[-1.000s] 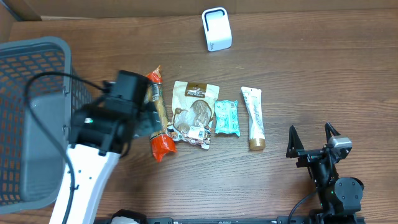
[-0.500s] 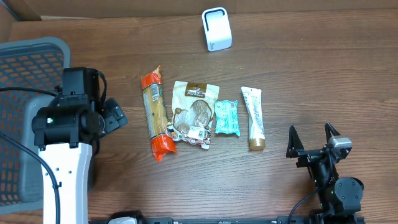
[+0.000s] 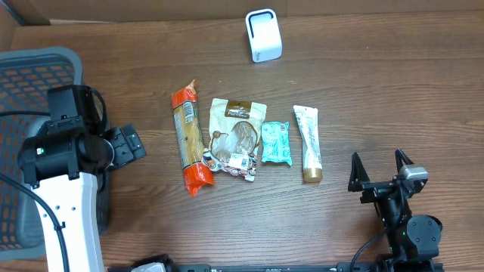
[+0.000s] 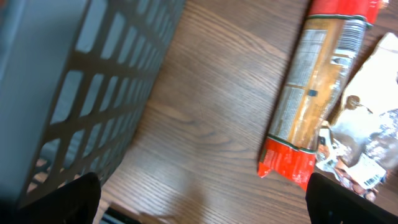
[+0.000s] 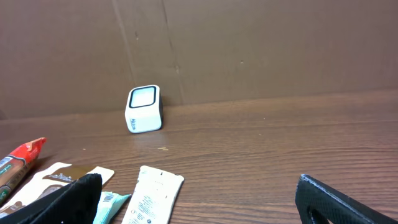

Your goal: Scan the item barcode

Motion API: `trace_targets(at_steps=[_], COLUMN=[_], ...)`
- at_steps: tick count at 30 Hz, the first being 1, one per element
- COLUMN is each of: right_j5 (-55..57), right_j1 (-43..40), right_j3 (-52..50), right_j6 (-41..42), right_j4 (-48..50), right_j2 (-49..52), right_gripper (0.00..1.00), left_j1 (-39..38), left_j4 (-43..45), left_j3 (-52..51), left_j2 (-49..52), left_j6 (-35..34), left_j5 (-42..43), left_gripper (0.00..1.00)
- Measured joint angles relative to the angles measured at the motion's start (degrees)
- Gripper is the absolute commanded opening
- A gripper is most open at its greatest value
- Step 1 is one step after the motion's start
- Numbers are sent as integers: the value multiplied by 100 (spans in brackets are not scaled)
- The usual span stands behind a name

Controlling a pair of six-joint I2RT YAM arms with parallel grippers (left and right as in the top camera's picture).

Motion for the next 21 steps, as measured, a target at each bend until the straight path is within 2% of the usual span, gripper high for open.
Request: trace_targets(at_steps=[2,10,15,20,21], right_j5=[0,0,0,-2,0], right_j1=[2,0,2,2,2], right_j3=[0,0,0,0,0], right_j6=[0,0,0,-4,-2], right_j4=[-2,2,0,0,-2], right_j2=[0,0,0,0,0], right_gripper=[100,100,100,100,100], left_j1=[33,42,42,44,42], left_j4=[90,1010,1182,1187,1196], left_j3=[0,-15,-15,-15,-15], left_j2=[0,-417,-1082,-1526,-1606], left_j6=[219,1432,1639,1644,1644], left_j5=[210,2192,3115,3486,3521], left_gripper=[88,90,91,93,97])
